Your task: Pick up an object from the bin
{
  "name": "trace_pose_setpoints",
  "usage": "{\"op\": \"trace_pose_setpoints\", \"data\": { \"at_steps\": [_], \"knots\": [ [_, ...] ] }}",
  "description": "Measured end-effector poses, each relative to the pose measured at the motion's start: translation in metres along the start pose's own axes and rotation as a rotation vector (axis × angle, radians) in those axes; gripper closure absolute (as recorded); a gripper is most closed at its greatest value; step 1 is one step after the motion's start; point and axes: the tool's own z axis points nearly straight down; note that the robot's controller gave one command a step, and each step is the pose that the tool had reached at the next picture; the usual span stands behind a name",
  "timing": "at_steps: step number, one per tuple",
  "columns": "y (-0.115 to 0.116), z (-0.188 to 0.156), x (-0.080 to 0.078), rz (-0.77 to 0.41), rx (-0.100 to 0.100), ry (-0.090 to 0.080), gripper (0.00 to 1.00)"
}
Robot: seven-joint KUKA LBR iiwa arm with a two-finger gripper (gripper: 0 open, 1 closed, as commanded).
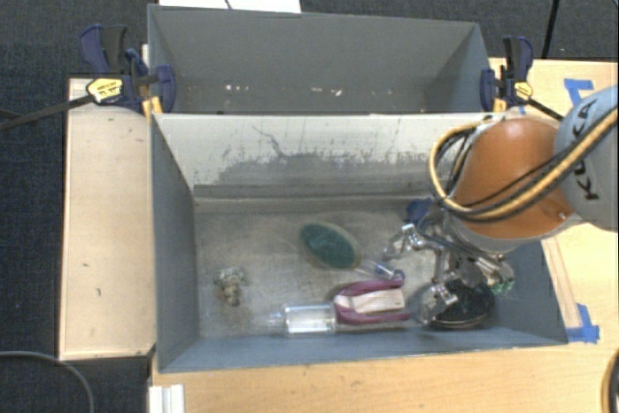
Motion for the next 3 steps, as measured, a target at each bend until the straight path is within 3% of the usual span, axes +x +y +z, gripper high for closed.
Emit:
{"op": "trace_pose_setpoints", "data": {
  "at_steps": [1, 2, 3],
  "knots": [
    [0.026, 0.044, -0.004, -0.217, 0.015, -0.026, 0.00],
    [0.028, 0.045, -0.005, -0.218, 0.012, -0.030, 1.00],
    [-0.004, -0.097, -0.003, -0.283, 0.011, -0.015, 1.00]
  ]
}}
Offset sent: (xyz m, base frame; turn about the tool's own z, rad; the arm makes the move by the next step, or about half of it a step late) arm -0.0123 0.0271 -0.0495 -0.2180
